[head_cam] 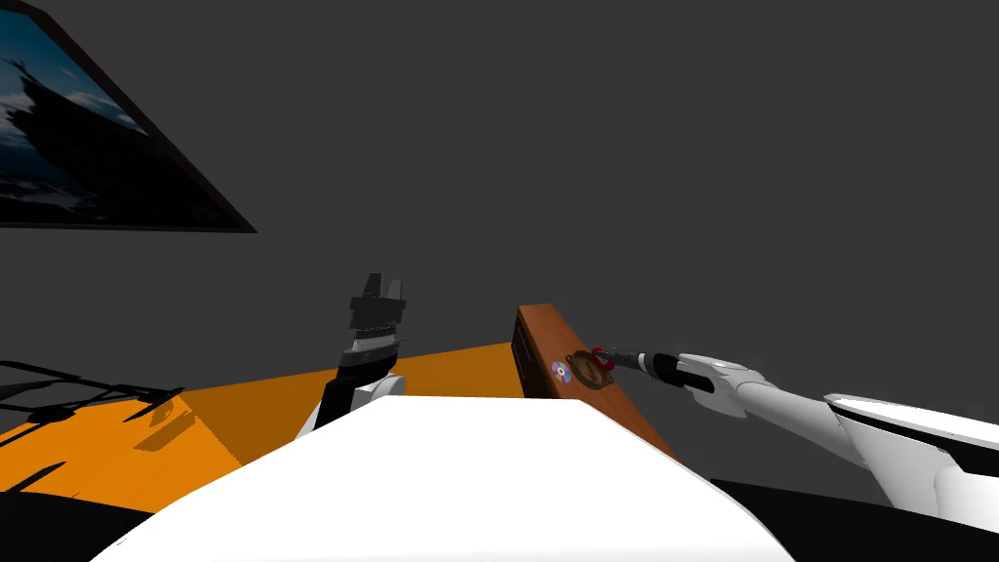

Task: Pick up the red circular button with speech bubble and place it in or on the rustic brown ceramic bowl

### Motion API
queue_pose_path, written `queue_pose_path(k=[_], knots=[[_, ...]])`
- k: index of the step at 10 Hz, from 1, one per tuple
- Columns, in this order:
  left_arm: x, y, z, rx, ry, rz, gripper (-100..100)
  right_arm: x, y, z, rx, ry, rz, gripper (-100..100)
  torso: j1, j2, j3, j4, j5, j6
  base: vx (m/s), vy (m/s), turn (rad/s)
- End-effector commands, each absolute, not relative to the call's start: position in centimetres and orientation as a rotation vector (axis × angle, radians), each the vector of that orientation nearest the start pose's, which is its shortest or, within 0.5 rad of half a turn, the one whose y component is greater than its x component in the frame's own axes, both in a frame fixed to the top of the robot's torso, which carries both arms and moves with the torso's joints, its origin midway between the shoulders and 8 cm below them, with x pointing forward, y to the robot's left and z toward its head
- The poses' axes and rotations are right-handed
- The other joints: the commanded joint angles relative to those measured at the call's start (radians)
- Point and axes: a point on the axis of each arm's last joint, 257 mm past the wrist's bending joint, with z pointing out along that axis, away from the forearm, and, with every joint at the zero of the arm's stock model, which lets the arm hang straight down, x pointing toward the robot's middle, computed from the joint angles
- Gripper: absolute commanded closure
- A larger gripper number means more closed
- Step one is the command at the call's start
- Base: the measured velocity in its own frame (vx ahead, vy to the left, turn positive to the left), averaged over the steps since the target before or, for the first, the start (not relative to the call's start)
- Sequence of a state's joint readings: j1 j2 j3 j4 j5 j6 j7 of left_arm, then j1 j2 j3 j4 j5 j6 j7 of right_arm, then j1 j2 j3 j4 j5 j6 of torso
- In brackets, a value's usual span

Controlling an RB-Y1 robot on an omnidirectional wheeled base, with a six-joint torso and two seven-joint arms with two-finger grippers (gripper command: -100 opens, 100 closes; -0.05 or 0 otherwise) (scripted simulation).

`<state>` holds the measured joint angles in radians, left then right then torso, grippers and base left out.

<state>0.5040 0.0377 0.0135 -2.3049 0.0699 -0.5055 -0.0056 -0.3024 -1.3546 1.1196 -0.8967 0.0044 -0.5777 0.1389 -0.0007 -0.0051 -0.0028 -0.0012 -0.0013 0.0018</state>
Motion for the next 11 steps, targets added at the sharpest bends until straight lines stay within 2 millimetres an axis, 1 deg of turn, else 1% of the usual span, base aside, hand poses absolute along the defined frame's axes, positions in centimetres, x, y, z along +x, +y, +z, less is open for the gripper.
queue_pose_path(k=[1, 2, 6, 7, 8, 9, 11], knots=[[33.6, 28.7, 3.6, -0.649, 0.582, -1.335, 0, 38.0, -57.9, -34.0, -0.224, 2.397, 0.121, -100, 0.000, 0.000, 0.000, 0.000, 0.000, 0.000, -0.031, 0.013, 0.077], [33.6, 28.7, 3.6, -0.649, 0.582, -1.335, 0, 38.2, -58.4, -32.8, -0.214, 2.396, 0.116, -100, 0.001, 0.001, 0.001, 0.000, 0.000, 0.000, -0.067, 0.019, 0.112], [33.6, 28.7, 3.6, -0.649, 0.582, -1.335, 0, 38.5, -59.6, -30.4, -0.191, 2.394, 0.105, -100, 0.001, 0.004, 0.002, 0.001, 0.000, 0.000, -0.052, 0.012, 0.050], [33.6, 28.7, 3.6, -0.649, 0.582, -1.335, 0, 38.5, -60.1, -29.3, -0.177, 2.393, 0.100, -100, 0.001, 0.003, 0.002, 0.001, 0.000, 0.000, -0.051, 0.018, 0.109], [33.6, 28.7, 3.6, -0.649, 0.582, -1.335, 0, 38.5, -59.6, -29.9, -0.188, 2.393, 0.102, -100, 0.002, 0.003, 0.002, 0.001, 0.001, 0.000, -0.024, 0.007, 0.024], [33.6, 28.7, 3.6, -0.649, 0.582, -1.335, 0, 38.5, -59.7, -29.8, -0.184, 2.393, 0.102, 0, 0.001, 0.002, 0.001, 0.001, 0.000, 0.000, 0.000, 0.000, 0.000], [33.6, 28.7, 3.6, -0.649, 0.582, -1.335, 0, 38.5, -59.7, -29.8, -0.184, 2.393, 0.102, 0, 0.000, 0.000, 0.000, 0.000, 0.000, 0.000, 0.000, 0.000, 0.000]])
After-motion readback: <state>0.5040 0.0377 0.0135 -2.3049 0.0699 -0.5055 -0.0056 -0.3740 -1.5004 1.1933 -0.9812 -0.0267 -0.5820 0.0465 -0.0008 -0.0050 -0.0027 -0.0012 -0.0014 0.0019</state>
